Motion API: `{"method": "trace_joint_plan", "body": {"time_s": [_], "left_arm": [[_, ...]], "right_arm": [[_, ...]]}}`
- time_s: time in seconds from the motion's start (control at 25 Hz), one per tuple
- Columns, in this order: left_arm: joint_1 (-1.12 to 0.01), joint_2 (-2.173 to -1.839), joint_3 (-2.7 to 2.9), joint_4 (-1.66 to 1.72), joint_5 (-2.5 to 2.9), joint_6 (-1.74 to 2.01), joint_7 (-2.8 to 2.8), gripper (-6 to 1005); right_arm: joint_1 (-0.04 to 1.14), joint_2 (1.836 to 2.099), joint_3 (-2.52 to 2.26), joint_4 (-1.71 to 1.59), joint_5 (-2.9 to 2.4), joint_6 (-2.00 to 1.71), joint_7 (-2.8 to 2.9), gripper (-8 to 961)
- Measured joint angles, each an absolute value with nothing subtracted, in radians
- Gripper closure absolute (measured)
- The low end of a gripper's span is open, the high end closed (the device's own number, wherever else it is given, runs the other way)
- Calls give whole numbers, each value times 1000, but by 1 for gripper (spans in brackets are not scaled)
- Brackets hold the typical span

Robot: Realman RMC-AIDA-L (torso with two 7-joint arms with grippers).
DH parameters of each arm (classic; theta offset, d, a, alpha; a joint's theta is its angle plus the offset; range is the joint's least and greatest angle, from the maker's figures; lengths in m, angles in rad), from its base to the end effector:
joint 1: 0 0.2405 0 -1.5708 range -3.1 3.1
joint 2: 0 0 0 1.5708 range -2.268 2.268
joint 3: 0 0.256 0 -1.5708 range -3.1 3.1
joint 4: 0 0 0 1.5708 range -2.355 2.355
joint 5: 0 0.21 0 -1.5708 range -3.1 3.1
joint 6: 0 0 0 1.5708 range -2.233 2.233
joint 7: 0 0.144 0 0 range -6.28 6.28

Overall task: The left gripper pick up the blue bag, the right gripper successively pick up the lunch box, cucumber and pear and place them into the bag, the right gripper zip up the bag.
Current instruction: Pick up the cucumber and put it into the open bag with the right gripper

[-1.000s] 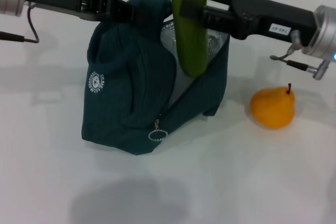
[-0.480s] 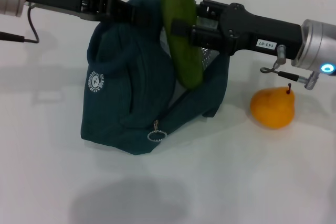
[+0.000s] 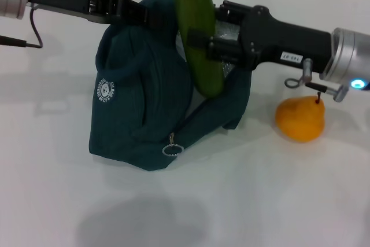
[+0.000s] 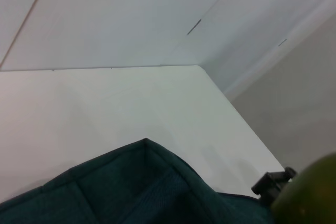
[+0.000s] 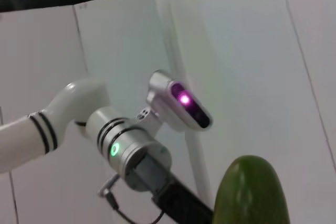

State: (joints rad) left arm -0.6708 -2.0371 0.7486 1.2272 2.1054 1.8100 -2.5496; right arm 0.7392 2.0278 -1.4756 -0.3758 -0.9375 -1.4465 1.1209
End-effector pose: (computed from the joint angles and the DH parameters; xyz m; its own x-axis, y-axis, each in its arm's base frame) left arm -0.1605 0.3630 0.0881 0.5219 0.7807 0.3436 0.8166 -0.5737 0.0632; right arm 0.1412 0.3621 -0.0413 0.6100 -0.1172 -0.7837 -0.2380 -0.9704 -0.0401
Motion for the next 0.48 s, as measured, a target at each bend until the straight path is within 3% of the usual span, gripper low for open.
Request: {"method": "trace_joint_plan", "body": {"time_s": [0.48], "left_arm": [[-670, -2037, 749, 1227, 2102, 1810, -2550, 955]], "right_arm": [[694, 2028, -1616, -368, -751, -1453, 931, 313]]}}
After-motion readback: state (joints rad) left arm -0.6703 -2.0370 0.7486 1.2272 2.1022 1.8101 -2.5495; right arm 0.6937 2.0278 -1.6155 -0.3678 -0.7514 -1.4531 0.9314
